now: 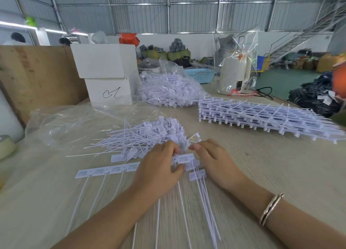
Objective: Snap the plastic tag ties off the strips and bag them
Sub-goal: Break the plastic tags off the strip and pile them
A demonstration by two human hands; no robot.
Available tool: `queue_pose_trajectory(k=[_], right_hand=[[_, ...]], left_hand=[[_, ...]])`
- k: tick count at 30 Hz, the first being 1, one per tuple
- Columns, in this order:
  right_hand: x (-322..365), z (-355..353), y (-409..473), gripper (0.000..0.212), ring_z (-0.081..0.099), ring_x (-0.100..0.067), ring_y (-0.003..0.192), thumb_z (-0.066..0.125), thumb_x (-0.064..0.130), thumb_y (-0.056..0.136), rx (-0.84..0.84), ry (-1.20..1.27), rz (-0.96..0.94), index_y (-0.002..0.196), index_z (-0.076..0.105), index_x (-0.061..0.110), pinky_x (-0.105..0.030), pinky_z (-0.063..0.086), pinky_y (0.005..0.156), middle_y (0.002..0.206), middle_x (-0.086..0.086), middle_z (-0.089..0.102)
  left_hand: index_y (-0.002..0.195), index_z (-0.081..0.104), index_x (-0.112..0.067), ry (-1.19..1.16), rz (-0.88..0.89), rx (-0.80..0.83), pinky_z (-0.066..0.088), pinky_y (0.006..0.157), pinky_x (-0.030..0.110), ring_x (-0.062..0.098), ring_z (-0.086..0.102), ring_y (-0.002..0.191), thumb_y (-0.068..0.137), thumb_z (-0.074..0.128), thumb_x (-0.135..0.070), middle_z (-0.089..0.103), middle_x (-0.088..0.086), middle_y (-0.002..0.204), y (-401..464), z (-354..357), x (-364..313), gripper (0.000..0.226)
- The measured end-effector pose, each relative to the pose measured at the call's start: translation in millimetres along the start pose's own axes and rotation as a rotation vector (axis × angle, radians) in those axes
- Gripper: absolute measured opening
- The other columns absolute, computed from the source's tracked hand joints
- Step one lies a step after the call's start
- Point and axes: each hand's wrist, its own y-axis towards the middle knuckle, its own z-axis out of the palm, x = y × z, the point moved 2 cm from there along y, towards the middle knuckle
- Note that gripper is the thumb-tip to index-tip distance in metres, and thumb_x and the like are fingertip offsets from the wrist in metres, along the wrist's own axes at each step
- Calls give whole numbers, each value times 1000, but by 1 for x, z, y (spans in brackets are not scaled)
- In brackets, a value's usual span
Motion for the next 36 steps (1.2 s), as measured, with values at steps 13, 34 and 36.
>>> queue_pose_trajectory(k=[13, 34, 36], right_hand=[[2, 0, -1, 9, 59, -5, 88, 63, 9, 85, 269, 250, 62, 83, 72, 7, -11, 43, 79, 98, -3, 61], [3, 2, -4, 9, 54, -2, 85, 64, 31, 86, 78, -85, -253, 83, 71, 27, -41, 30, 85, 81, 16, 59], [6, 1, -5, 15, 50, 1, 83, 59, 37, 86, 39, -161, -315, 84, 71, 29, -36, 23, 79, 82, 16, 59]], left_hand=[[79, 38, -30, 81, 40, 163, 20, 51, 21, 5, 41, 63, 84, 45, -50, 44, -13, 69, -4, 6, -6, 22], [61, 49, -22, -463, -277, 249, 34, 63, 29, 12, 49, 62, 99, 39, -32, 52, -2, 64, 7, 7, 9, 40], [59, 51, -25, -514, -300, 241, 34, 59, 23, 1, 48, 55, 99, 41, -31, 51, -11, 58, 7, 6, 9, 41]])
